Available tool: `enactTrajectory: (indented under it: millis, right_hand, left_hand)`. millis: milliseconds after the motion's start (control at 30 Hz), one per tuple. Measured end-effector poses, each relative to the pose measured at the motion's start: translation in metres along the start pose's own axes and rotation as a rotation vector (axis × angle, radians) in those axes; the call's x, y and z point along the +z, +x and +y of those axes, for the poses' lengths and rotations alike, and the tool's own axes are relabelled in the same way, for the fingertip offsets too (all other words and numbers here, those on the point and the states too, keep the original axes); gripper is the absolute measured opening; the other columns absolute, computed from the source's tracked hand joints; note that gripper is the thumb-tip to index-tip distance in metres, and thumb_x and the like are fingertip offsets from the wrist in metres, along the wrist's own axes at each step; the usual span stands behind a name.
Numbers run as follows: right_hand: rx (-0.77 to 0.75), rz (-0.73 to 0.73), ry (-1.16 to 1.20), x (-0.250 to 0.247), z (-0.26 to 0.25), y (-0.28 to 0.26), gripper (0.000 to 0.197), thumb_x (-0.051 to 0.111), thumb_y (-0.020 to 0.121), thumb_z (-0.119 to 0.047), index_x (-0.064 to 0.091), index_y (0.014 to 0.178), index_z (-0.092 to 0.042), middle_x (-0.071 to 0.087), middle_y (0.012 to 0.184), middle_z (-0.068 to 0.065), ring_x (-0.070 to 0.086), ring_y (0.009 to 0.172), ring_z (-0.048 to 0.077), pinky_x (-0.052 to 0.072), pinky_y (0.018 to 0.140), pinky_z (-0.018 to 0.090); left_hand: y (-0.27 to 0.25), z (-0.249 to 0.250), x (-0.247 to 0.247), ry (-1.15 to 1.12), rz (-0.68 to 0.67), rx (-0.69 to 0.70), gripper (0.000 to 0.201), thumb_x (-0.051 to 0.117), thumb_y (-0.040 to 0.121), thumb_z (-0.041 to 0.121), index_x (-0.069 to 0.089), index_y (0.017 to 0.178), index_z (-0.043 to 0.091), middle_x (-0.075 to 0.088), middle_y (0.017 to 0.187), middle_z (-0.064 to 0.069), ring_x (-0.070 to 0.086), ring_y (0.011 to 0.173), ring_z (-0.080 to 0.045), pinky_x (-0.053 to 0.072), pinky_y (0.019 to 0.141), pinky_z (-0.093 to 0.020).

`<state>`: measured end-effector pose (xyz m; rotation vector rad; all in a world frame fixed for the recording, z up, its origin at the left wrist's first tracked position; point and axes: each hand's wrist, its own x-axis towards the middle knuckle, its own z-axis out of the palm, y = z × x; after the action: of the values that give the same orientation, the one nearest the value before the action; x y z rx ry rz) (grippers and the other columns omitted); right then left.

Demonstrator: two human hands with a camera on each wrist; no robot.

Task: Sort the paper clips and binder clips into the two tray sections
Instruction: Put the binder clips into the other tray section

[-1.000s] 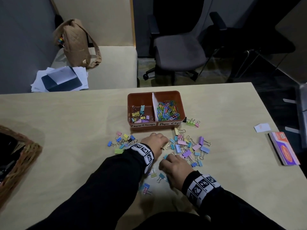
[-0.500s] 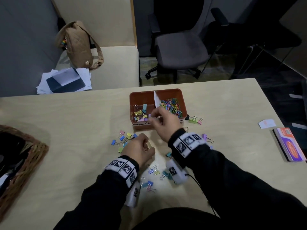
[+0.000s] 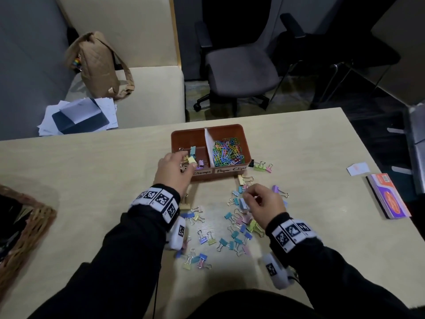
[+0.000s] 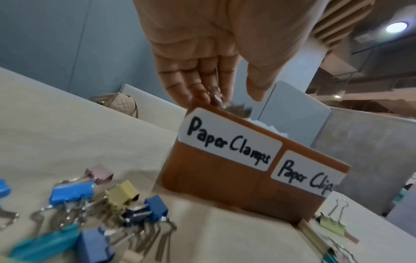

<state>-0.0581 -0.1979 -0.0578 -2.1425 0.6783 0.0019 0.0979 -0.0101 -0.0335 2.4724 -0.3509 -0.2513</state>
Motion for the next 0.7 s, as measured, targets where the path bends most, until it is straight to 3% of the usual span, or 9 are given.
enactTrajectory:
  millis: [100, 167, 267, 367, 467, 567, 700]
  right_hand:
    - [0.088, 0.055, -0.138, -0.014, 0.030, -0.001, 0.011, 0.060, 0.091, -0.016, 0.062, 0.093, -0.026, 0.063, 0.099, -0.007, 0.059, 0.078, 0.011, 0.048, 0.071, 0.023]
    - [0.113, 0.083, -0.218, -0.023, 0.043, 0.002, 0.028, 0.057, 0.089, -0.004, 0.062, 0.111, -0.022, 0.054, 0.121, -0.003, 0.056, 0.095, 0.014, 0.042, 0.082, 0.020]
    - [0.112, -0.008, -0.382, -0.034, 0.052, 0.010, 0.072, 0.059, 0.075, 0.013, 0.049, 0.134, -0.026, 0.037, 0.145, 0.000, 0.039, 0.128, 0.022, 0.038, 0.099, 0.027]
    - [0.143, -0.168, -0.479, -0.040, 0.057, 0.020, 0.098, 0.060, 0.068, 0.017, 0.033, 0.145, -0.037, 0.020, 0.156, -0.005, 0.025, 0.138, 0.023, 0.034, 0.108, 0.036]
    - [0.058, -0.196, -0.547, -0.039, 0.066, 0.027, 0.082, 0.058, 0.076, 0.012, 0.042, 0.140, -0.037, 0.032, 0.151, -0.004, 0.031, 0.132, 0.022, 0.035, 0.107, 0.034]
    - [0.020, -0.142, -0.491, -0.037, 0.071, 0.027, 0.048, 0.053, 0.087, 0.002, 0.059, 0.127, -0.025, 0.047, 0.132, 0.002, 0.043, 0.120, 0.023, 0.041, 0.099, 0.030]
    - [0.070, -0.166, -0.429, -0.034, 0.067, 0.023, 0.038, 0.059, 0.083, 0.001, 0.060, 0.114, -0.021, 0.046, 0.113, 0.003, 0.052, 0.102, 0.023, 0.047, 0.088, 0.026]
  left_hand:
    - [-0.012, 0.005, 0.009, 0.109, 0.032, 0.050, 0.045, 0.056, 0.091, 0.040, 0.051, 0.132, 0.023, 0.049, 0.128, -0.004, 0.039, 0.120, -0.022, 0.036, 0.102, -0.038]
    - [-0.025, 0.011, 0.020, 0.112, 0.012, 0.100, 0.039, 0.059, 0.090, 0.038, 0.055, 0.126, 0.023, 0.048, 0.123, -0.001, 0.040, 0.116, -0.018, 0.034, 0.100, -0.032]
    - [-0.040, 0.021, 0.043, 0.087, -0.109, 0.185, 0.028, 0.061, 0.090, 0.035, 0.060, 0.115, 0.023, 0.048, 0.118, 0.006, 0.041, 0.113, -0.011, 0.032, 0.099, -0.026]
    - [-0.046, 0.035, 0.063, 0.094, -0.207, 0.272, 0.022, 0.058, 0.092, 0.032, 0.060, 0.113, 0.025, 0.049, 0.114, 0.009, 0.040, 0.104, -0.003, 0.034, 0.095, -0.020]
    - [-0.047, 0.050, 0.081, 0.119, -0.356, 0.327, 0.019, 0.053, 0.095, 0.024, 0.062, 0.112, 0.023, 0.055, 0.114, 0.008, 0.049, 0.103, -0.008, 0.043, 0.089, -0.023]
    - [-0.045, 0.059, 0.100, 0.206, -0.506, 0.367, 0.026, 0.052, 0.093, 0.018, 0.061, 0.117, 0.024, 0.054, 0.123, 0.003, 0.047, 0.118, -0.017, 0.044, 0.097, -0.032]
    - [-0.045, 0.060, 0.114, 0.285, -0.571, 0.352, 0.030, 0.055, 0.091, 0.018, 0.059, 0.121, 0.023, 0.047, 0.128, -0.003, 0.045, 0.118, -0.022, 0.045, 0.097, -0.037]
